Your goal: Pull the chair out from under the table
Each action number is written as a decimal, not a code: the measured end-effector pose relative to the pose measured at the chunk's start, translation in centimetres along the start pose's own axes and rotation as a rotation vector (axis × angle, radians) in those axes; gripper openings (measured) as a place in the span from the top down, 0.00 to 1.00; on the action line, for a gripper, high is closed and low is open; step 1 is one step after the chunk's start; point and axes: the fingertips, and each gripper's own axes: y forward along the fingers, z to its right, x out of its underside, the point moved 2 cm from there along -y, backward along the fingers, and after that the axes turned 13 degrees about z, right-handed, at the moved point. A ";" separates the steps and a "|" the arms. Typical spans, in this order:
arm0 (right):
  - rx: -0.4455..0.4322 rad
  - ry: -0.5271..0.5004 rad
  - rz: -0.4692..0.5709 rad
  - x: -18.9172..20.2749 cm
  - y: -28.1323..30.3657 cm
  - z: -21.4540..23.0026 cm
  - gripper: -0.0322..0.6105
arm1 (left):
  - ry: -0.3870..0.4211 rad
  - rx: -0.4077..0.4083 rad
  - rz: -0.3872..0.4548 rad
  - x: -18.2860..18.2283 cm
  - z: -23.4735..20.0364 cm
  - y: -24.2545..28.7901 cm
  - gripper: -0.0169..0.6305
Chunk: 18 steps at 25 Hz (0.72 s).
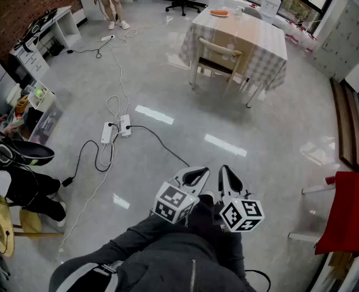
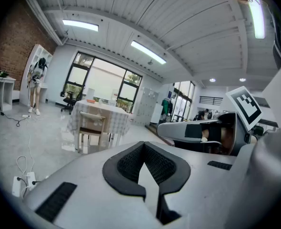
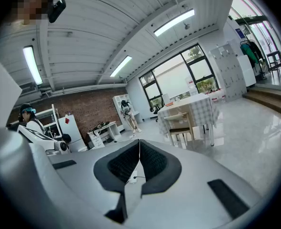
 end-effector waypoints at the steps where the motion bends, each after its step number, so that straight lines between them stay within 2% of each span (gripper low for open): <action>1: -0.005 -0.003 -0.005 -0.1 0.1 0.3 0.93 | -0.002 -0.001 0.001 0.1 0.1 0.4 0.96; 10: -0.035 -0.005 -0.023 -1.5 3.1 5.8 0.93 | 0.002 -0.039 0.001 0.1 -0.6 6.9 0.96; 18: -0.053 0.028 0.006 -3.9 6.4 12.0 0.93 | 0.025 -0.015 0.006 -0.3 -0.5 14.6 0.96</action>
